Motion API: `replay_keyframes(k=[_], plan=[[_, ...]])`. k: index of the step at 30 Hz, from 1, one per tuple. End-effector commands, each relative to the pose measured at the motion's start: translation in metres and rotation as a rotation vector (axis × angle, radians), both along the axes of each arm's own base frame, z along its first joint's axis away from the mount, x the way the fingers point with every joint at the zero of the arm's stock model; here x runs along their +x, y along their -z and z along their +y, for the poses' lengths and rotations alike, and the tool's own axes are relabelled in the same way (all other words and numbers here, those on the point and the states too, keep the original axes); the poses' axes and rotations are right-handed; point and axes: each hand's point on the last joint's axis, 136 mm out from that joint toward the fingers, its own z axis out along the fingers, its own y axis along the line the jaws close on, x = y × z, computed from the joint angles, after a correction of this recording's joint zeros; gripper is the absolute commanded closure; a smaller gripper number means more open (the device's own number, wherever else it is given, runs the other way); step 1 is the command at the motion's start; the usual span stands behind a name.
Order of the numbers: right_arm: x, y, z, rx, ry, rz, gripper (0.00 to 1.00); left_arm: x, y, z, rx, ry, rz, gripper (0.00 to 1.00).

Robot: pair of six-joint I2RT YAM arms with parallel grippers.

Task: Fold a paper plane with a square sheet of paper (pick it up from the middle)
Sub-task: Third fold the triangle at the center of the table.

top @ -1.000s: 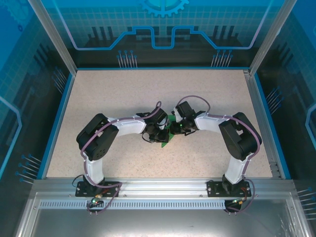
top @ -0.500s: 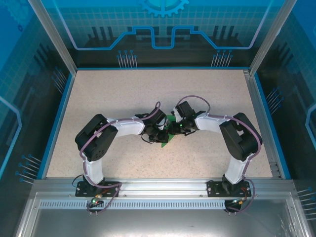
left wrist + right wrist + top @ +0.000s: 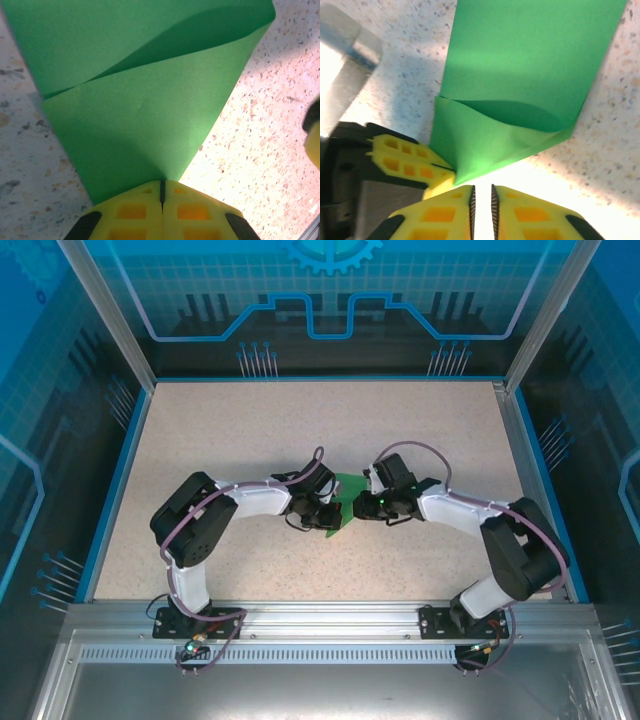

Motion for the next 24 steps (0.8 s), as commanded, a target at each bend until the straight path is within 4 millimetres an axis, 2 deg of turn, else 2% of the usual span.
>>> replay_keyframes(k=[1, 5, 12, 18, 24], plan=[[-0.001, -0.005, 0.014, 0.159, 0.075, 0.036, 0.87, -0.034, 0.045, 0.027, 0.128, 0.035, 0.118, 0.95], [0.003, -0.002, 0.032, 0.244, 0.083, 0.050, 0.93, -0.035, 0.046, 0.026, 0.119, 0.037, 0.119, 0.95], [0.005, 0.018, 0.043, 0.252, 0.082, 0.093, 0.99, -0.038, 0.047, 0.029, 0.123, 0.038, 0.119, 0.95], [0.003, 0.040, 0.038, 0.197, 0.086, 0.129, 1.00, -0.039, 0.049, 0.031, 0.131, 0.040, 0.120, 0.95], [0.003, 0.054, 0.021, 0.102, 0.106, 0.129, 1.00, -0.041, 0.050, 0.034, 0.142, 0.042, 0.121, 0.95]])
